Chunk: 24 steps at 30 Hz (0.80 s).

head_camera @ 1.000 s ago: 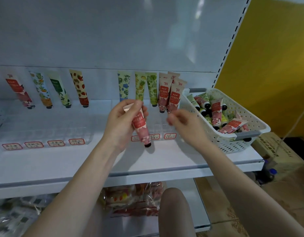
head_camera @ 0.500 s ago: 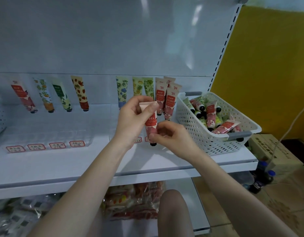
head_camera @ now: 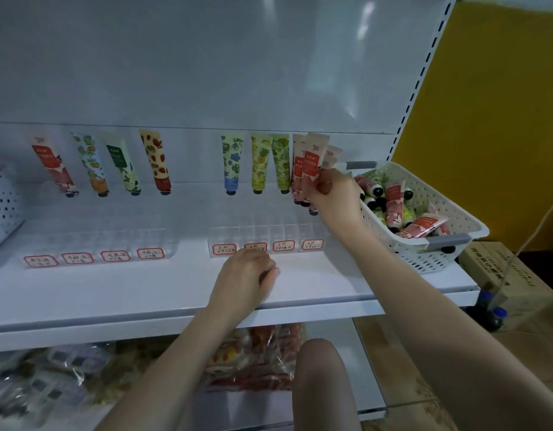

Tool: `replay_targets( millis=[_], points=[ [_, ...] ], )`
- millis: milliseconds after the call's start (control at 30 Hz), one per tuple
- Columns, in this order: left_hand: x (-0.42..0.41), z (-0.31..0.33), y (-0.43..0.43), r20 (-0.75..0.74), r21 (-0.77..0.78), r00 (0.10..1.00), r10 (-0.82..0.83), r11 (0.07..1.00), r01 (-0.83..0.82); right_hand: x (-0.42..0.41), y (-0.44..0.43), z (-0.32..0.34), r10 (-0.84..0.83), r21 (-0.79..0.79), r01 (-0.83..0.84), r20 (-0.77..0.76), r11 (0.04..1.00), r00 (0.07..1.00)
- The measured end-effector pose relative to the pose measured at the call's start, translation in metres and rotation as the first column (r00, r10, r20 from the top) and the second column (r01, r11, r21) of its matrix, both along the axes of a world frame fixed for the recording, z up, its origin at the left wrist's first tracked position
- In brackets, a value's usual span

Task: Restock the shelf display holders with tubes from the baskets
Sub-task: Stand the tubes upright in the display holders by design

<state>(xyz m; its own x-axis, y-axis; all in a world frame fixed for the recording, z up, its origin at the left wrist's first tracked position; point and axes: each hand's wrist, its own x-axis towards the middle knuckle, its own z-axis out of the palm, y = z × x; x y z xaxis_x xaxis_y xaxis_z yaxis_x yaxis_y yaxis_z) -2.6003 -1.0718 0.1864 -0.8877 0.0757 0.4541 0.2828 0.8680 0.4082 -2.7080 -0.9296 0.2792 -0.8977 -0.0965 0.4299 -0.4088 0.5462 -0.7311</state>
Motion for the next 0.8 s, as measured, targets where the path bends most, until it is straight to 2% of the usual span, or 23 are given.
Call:
replay_targets(
  millis=[367,500,800],
  points=[
    [0.003,0.001,0.000,0.010,-0.020,1.000,0.018,1.000,-0.018,0.002,-0.013,-0.019,-0.115,0.067,0.113,0.018,0.991,0.993],
    [0.002,0.001,-0.001,0.023,-0.007,0.999,0.024,1.000,-0.024,-0.001,-0.014,-0.018,-0.116,0.062,0.113,0.043,0.992,0.992],
    [0.002,-0.003,-0.002,-0.037,0.005,0.999,0.009,1.000,-0.009,-0.004,-0.014,-0.015,-0.125,0.183,0.111,0.071,0.977,0.990]
  ],
)
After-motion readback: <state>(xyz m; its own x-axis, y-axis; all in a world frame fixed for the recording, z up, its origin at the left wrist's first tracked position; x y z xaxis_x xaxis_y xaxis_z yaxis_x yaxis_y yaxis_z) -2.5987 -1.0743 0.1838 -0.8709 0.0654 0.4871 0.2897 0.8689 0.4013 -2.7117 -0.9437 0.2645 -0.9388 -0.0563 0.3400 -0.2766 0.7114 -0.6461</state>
